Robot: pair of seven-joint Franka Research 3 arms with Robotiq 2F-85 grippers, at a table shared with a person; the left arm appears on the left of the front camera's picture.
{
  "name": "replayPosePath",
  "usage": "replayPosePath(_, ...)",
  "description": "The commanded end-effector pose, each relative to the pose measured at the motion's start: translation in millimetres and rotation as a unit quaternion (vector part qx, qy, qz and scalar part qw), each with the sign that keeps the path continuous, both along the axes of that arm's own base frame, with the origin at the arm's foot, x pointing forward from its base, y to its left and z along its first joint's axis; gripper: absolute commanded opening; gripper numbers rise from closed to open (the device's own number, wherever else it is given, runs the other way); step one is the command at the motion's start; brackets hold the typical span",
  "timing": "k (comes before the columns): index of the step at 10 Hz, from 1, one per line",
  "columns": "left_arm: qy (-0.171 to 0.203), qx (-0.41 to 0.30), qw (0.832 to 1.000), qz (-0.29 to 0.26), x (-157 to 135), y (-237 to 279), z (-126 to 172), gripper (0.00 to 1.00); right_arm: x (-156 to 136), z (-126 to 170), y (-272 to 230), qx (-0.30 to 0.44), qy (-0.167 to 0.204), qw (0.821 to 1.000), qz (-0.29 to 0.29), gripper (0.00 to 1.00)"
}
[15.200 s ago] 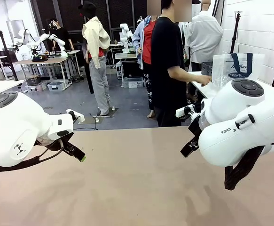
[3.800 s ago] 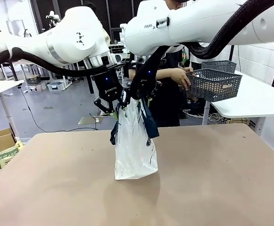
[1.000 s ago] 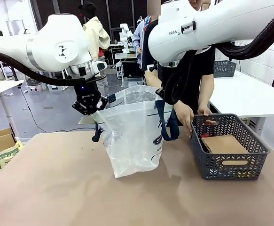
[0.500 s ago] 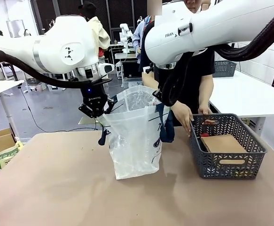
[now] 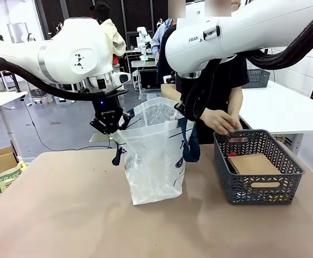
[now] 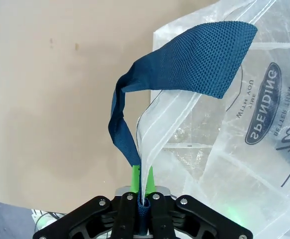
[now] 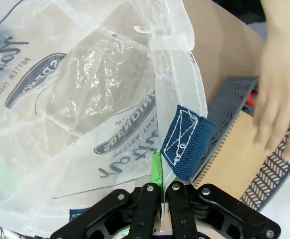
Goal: Transfer purchased items from the store into the shopping bag.
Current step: Move the Reusable shopping bag to the right side of the table.
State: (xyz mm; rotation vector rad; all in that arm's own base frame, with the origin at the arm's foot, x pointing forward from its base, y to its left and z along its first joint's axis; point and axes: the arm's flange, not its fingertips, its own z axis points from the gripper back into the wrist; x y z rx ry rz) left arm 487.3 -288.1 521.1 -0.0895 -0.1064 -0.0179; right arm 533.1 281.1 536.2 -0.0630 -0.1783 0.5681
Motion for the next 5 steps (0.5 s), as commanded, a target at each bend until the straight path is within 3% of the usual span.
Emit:
replayPosePath(1, 0.001, 0.000, 1.000, 0.005, -1.4, -0.4, -1.1, 0.00, 0.2, -1.6, -0.8, 0.001, 0.002, 1.000, -0.003, 0.00)
replayPosePath(5, 0.001, 0.000, 1.000, 0.005, -1.4, -0.4, -1.1, 0.00, 0.2, -1.6, -0.8, 0.001, 0.002, 1.000, -0.003, 0.00)
